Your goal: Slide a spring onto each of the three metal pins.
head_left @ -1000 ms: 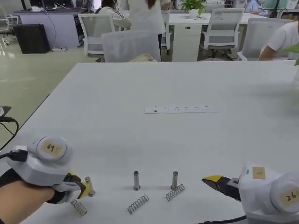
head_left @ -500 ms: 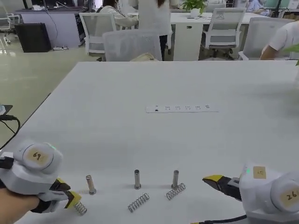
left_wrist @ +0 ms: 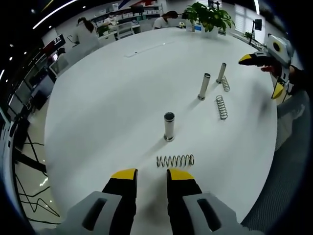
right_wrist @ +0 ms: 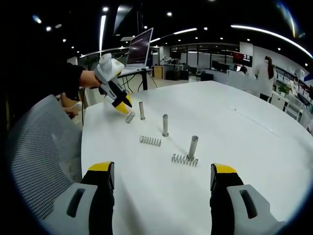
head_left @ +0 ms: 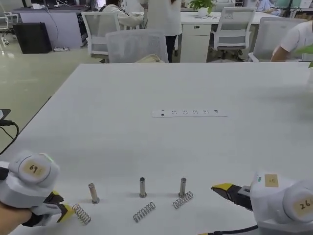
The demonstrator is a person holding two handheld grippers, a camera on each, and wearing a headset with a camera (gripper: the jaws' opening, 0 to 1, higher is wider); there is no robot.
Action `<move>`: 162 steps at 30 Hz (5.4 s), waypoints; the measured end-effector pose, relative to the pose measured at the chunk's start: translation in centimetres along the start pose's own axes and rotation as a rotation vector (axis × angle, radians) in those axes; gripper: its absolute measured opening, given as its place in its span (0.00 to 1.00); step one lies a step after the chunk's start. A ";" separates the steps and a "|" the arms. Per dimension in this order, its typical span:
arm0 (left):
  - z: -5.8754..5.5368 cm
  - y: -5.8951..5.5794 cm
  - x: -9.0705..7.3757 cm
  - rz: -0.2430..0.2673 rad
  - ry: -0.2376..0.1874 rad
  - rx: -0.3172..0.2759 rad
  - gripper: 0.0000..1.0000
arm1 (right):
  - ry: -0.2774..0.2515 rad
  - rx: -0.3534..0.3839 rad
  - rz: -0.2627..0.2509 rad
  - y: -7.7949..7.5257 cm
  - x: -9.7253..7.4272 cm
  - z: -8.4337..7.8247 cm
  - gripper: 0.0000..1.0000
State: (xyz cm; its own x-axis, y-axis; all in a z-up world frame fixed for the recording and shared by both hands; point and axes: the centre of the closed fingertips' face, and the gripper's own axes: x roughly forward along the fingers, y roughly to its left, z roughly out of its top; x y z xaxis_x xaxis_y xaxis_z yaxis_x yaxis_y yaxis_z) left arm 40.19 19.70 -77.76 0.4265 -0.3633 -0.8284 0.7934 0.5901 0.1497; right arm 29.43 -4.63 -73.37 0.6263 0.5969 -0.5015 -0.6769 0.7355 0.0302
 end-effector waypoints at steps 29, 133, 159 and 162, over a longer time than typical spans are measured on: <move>0.3 -1.7 1.4 -0.106 0.009 0.271 0.12 | 0.006 0.017 -0.004 -0.2 0.1 -0.3 0.79; 2.8 -9.6 -5.3 -0.196 -0.259 0.332 0.03 | -0.066 -0.084 0.106 2.2 -1.2 5.6 0.69; 6.0 -13.1 -6.7 -0.271 -0.357 0.377 0.03 | -0.058 -0.125 0.267 5.9 1.3 7.3 0.47; 6.4 -13.7 -6.9 -0.288 -0.368 0.385 0.03 | -0.058 -0.130 0.284 6.5 1.6 7.4 0.45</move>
State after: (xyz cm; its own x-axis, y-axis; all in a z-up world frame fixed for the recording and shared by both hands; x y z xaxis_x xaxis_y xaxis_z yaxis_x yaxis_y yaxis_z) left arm 29.13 9.49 -70.63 0.2390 -0.7359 -0.6336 0.9701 0.1522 0.1891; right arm 28.87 3.46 -67.55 0.4236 0.7927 -0.4384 -0.8693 0.4919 0.0494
